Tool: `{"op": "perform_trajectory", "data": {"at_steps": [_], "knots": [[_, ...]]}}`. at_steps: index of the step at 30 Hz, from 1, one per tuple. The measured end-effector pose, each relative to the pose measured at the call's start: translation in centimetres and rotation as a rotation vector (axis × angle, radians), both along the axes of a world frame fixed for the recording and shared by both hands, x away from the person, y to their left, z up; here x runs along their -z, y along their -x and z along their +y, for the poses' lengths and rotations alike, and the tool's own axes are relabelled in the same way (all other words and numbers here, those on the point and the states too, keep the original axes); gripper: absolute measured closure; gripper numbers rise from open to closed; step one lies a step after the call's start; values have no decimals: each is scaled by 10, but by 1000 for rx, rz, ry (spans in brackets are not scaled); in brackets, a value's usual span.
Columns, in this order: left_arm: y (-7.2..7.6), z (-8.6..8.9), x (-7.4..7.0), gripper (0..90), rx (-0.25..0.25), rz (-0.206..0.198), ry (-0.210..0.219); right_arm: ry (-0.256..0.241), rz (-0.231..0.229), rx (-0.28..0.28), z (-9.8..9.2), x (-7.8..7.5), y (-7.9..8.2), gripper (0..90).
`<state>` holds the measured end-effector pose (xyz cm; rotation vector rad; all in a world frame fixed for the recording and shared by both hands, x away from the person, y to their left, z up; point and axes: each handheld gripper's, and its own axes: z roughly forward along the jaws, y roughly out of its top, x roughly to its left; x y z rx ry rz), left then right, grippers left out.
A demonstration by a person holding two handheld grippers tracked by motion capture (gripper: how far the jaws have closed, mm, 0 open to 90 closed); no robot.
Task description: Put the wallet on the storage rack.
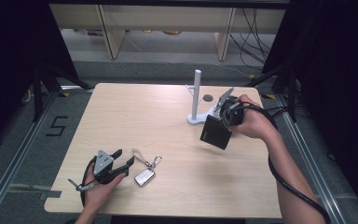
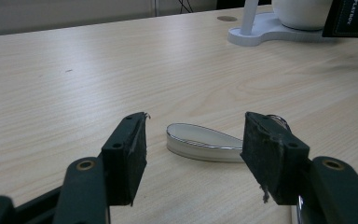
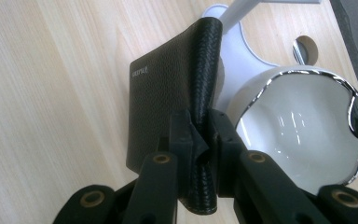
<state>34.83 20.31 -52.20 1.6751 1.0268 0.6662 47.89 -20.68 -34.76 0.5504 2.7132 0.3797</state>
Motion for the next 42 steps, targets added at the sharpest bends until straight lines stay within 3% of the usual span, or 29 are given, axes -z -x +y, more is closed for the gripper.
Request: {"op": "perform_trajectory", "data": {"at_steps": [18,42], "knots": [[0,0,0,395,-1,0,0,29,-29,15,-20,-10,-4,822],[0,0,0,395,-2,1,-1,26,-68,21,-34,-24,-9,822]]}}
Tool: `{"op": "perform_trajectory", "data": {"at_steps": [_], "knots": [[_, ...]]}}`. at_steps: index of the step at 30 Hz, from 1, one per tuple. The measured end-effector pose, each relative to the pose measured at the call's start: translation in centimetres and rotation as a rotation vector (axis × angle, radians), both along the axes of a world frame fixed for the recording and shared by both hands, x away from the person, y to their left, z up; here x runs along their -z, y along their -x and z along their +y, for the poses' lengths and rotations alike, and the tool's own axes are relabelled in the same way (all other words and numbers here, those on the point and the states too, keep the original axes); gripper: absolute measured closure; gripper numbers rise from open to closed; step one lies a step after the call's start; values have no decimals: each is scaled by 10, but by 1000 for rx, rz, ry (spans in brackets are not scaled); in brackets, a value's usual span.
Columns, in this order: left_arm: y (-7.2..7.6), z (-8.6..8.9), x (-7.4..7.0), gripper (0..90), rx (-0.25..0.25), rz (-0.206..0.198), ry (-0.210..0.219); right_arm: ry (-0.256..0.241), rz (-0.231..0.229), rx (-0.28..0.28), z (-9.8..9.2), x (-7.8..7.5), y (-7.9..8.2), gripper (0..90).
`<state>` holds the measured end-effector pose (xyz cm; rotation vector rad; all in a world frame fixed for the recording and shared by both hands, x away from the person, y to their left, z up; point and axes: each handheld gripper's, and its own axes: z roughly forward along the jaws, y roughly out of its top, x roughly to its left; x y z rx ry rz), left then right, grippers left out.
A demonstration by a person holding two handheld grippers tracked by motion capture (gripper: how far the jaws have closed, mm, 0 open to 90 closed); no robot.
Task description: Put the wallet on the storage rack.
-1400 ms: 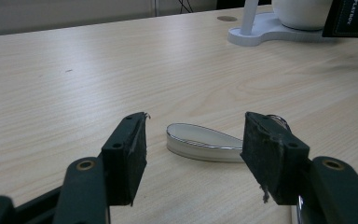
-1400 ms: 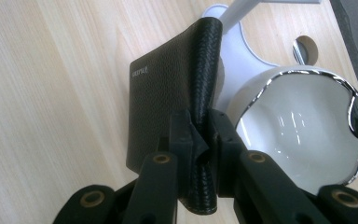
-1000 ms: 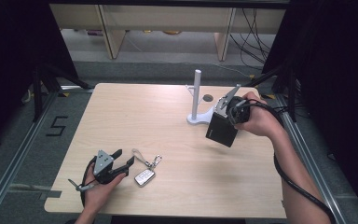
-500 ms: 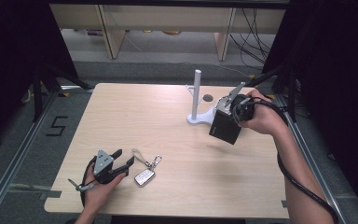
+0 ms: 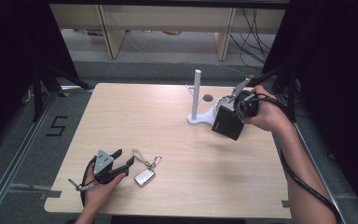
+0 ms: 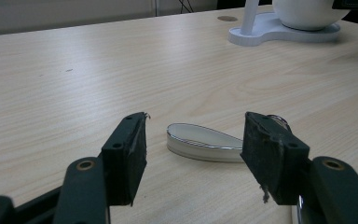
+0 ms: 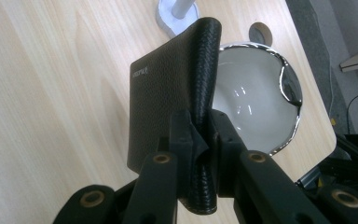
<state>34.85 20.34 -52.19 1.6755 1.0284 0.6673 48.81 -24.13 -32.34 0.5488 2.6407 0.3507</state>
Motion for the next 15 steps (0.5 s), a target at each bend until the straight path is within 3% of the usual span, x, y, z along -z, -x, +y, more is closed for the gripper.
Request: {"op": "perform_trajectory", "data": {"at_steps": [15], "knots": [[0,0,0,395,-1,0,2,-1,-49,15,-5,-14,-7,822]]}}
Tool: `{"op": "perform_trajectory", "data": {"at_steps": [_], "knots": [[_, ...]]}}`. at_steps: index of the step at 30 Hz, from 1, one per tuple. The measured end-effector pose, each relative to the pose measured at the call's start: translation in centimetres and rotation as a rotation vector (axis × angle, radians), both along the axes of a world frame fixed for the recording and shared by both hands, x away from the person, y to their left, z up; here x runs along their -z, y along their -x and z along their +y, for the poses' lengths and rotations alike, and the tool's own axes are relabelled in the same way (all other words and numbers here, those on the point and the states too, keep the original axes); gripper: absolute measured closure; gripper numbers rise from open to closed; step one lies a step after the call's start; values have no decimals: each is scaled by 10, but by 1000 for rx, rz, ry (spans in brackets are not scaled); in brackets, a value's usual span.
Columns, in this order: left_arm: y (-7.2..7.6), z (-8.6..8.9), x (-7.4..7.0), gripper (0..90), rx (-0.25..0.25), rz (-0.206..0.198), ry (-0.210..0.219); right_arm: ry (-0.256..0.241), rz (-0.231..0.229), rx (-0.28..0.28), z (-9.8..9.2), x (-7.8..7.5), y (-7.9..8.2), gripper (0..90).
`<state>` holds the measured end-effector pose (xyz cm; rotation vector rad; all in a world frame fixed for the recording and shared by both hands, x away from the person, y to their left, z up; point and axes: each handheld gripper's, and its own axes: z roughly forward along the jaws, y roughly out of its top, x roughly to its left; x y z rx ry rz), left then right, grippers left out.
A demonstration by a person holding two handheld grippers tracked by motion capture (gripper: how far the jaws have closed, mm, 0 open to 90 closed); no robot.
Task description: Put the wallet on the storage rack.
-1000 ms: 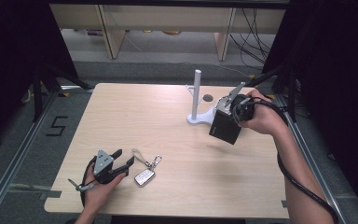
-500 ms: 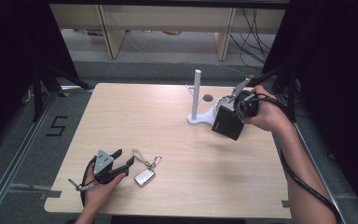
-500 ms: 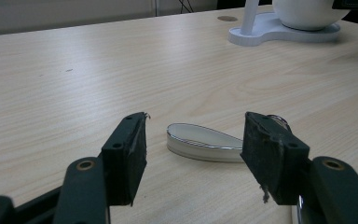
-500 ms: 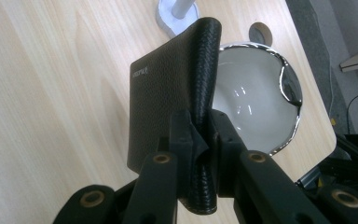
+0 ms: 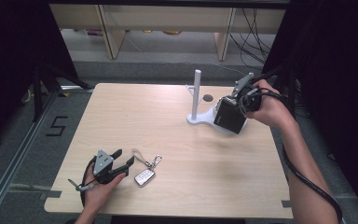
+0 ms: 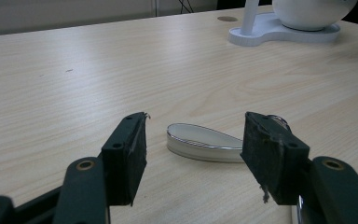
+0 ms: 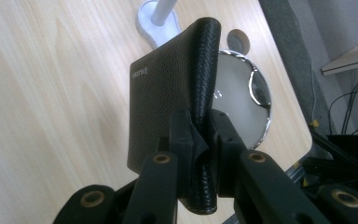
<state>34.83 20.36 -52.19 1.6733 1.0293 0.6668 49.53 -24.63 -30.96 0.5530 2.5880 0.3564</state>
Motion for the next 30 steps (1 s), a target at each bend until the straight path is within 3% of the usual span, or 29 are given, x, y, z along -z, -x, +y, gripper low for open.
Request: {"op": "perform_trajectory", "data": {"at_steps": [12,17,23,30], "knots": [[0,0,0,394,1,0,0,6,-51,22,-4,-7,-13,822],[0,0,0,394,1,-1,2,27,-75,33,-7,-3,-22,822],[0,0,0,394,2,0,2,19,-98,41,-9,3,-32,821],[0,0,0,393,2,0,4,3,-94,71,-13,10,-40,820]]}}
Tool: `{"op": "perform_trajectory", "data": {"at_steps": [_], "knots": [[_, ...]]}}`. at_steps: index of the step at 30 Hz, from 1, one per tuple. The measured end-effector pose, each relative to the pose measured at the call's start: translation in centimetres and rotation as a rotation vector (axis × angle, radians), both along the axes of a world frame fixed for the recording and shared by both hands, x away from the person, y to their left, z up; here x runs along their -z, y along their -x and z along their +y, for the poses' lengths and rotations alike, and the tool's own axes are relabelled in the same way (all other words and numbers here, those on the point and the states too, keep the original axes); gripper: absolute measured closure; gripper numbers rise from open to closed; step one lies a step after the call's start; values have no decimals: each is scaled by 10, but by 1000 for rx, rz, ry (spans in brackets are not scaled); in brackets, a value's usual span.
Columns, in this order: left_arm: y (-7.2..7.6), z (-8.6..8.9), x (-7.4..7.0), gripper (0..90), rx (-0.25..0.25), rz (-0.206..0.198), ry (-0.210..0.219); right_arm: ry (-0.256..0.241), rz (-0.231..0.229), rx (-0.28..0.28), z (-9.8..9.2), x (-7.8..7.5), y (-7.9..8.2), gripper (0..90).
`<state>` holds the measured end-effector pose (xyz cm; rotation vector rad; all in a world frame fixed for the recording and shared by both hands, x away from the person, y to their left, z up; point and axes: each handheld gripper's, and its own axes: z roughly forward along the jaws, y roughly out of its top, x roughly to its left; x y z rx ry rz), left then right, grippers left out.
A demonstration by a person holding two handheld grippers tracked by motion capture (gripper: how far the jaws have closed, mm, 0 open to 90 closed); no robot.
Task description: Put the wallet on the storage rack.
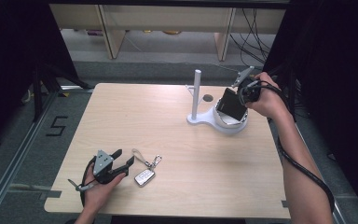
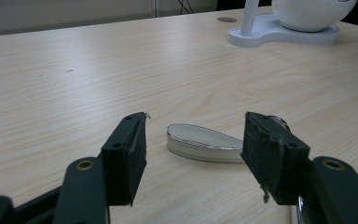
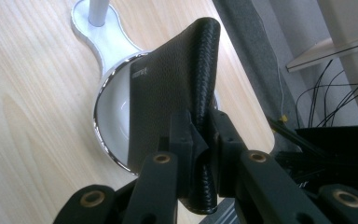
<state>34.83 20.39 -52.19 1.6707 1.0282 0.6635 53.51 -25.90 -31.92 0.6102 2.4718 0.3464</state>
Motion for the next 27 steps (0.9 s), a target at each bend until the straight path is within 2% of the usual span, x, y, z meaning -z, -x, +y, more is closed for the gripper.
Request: {"op": "perform_trajectory", "data": {"at_steps": [4,6,15,19,20,24,27], "knots": [[0,0,0,393,0,0,-1,-7,0,13,-3,5,-3,819],[0,0,0,393,1,1,0,-26,0,32,-5,10,-6,818],[0,0,0,393,0,0,0,-49,-1,36,-6,19,-12,816],[0,0,0,393,0,0,2,-49,11,47,-5,26,-15,810],[0,0,0,392,1,1,1,-47,17,33,-5,28,-17,809],[0,0,0,392,0,0,2,-73,37,55,-6,36,-20,798],[0,0,0,392,0,0,2,-87,33,61,-7,42,-22,782]]}}
